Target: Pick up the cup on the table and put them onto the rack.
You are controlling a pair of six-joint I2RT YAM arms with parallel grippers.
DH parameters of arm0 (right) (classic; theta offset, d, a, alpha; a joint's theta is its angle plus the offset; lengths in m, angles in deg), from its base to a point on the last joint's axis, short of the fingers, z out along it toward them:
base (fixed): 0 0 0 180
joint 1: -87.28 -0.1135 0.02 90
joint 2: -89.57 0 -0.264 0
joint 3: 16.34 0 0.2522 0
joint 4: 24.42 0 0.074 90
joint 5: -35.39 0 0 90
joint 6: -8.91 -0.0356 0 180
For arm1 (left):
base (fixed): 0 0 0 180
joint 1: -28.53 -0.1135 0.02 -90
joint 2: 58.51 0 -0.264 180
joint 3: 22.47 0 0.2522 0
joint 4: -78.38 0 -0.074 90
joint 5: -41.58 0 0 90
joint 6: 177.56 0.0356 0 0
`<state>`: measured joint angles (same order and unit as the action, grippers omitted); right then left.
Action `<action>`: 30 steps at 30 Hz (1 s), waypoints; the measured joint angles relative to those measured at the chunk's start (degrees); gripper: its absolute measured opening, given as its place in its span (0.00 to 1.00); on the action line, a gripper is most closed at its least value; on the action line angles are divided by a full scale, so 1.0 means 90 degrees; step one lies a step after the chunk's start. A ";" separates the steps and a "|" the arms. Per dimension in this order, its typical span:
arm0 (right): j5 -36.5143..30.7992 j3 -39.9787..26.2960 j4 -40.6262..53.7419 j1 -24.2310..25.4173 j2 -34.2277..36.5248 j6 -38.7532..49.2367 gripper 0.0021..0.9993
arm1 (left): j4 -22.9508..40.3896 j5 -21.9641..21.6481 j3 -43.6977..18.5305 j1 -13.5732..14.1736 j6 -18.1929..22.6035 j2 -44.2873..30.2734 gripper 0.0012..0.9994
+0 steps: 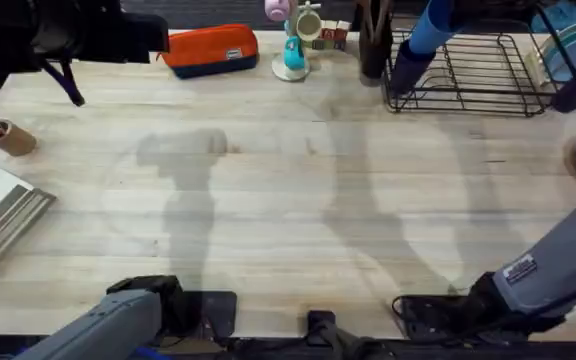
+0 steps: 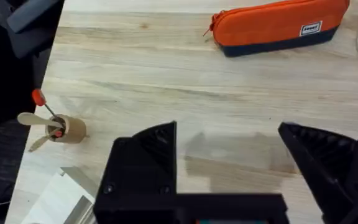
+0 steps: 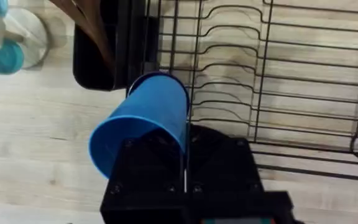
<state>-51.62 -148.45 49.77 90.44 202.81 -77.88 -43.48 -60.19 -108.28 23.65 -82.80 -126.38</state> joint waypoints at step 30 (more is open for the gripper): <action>0.0002 0.0000 0.0105 0.0000 0.0726 -0.0066 0.60 | 0.0000 -0.0001 0.0000 0.0000 0.0000 0.0002 0.99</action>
<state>-51.61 -148.45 50.72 90.44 209.34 -78.48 -43.48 -60.19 -108.28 23.65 -82.80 -126.37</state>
